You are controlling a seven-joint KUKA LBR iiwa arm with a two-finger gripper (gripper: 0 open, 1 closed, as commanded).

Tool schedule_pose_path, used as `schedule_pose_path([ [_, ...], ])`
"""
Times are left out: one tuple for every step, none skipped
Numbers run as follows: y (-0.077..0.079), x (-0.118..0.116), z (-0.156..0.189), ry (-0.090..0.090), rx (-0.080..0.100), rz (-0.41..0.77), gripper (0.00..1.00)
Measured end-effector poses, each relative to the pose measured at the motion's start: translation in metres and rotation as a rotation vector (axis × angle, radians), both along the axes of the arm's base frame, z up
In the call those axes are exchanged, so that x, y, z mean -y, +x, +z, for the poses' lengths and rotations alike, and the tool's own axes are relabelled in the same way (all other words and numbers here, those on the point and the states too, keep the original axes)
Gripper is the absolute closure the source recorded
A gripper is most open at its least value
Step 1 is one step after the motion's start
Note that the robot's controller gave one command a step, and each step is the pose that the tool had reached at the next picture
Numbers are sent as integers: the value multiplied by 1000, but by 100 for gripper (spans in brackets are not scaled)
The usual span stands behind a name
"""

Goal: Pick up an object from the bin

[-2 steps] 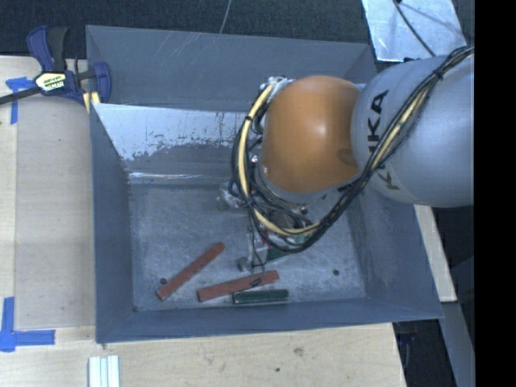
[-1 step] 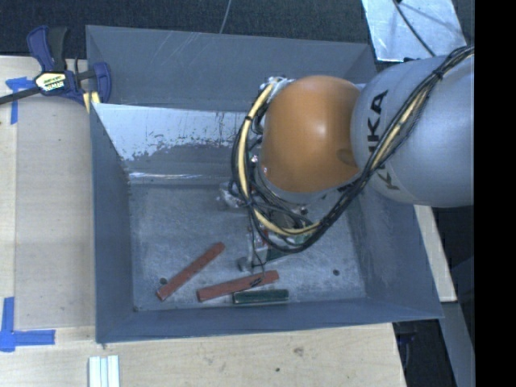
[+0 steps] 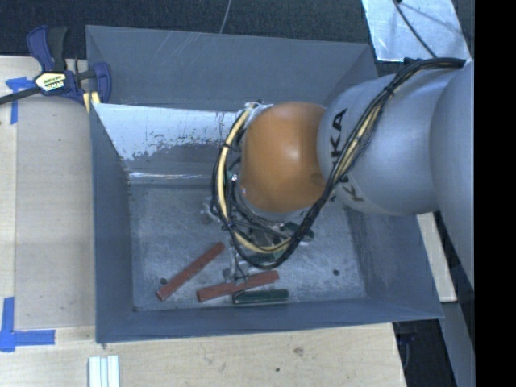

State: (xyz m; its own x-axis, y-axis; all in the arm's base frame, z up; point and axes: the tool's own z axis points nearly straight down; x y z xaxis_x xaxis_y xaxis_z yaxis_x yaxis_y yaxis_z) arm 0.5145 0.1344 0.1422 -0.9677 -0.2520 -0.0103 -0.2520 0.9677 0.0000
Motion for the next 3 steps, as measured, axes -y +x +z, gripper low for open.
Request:
schedule_pose_path([
  [-22, -9, -49, -1, -9, -134, 0],
  [-22, -7, -68, -1, -6, 0, 100],
  [-22, -7, -68, 0, -6, 0, 100],
])
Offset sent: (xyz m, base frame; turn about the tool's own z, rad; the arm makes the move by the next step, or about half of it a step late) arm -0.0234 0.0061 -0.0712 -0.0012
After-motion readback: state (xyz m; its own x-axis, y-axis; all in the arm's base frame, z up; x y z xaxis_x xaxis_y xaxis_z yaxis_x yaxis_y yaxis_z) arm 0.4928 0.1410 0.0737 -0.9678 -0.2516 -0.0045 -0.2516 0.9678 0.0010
